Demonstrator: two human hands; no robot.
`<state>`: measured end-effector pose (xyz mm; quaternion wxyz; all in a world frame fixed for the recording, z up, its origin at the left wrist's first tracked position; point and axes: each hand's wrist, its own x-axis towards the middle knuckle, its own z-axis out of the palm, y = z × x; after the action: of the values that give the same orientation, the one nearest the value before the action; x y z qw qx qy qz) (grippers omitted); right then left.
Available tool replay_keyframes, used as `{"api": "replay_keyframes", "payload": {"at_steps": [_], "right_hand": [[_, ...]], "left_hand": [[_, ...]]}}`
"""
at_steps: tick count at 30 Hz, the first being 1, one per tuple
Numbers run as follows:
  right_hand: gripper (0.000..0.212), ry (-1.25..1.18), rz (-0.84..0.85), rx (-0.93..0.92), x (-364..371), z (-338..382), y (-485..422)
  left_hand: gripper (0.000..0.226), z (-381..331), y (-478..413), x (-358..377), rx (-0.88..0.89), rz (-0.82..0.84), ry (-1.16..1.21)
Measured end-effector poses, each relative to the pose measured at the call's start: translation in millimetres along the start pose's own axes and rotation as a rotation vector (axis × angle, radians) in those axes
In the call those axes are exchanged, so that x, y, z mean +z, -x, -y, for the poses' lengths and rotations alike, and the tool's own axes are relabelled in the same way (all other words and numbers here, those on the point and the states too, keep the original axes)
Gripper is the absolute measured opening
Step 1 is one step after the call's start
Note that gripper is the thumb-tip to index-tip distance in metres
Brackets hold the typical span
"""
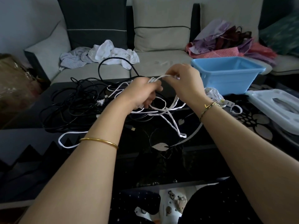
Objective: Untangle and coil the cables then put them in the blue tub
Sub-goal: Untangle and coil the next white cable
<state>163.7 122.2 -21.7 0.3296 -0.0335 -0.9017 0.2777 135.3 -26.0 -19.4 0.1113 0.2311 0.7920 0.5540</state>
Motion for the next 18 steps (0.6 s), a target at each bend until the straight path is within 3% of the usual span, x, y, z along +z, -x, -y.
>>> {"api": "replay_keyframes", "payload": {"at_steps": [4,8,10,14,16,18], "right_hand": [[0.015,-0.026,0.139,0.073,5,-9,2],[0.021,-0.418,0.284,0.338,17,-25,10],[0.018,-0.323,0.385,0.391,21,-41,14],[0.018,0.066,0.607,0.264,21,-50,18],[0.026,0.061,0.478,0.173,18,-40,14],[0.026,-0.186,0.353,0.157,14,-23,9]], "left_hand": [[0.031,-10,6,-12,-0.066,0.0,0.426],[0.034,-15,9,-28,-0.058,-0.081,0.941],[0.029,-15,9,-36,0.003,-0.183,1.085],[0.031,-14,11,-38,-0.016,-0.234,0.914],[0.03,-13,12,-31,-0.061,-0.185,0.755],[0.032,-12,10,-26,-0.087,-0.129,0.672]]}}
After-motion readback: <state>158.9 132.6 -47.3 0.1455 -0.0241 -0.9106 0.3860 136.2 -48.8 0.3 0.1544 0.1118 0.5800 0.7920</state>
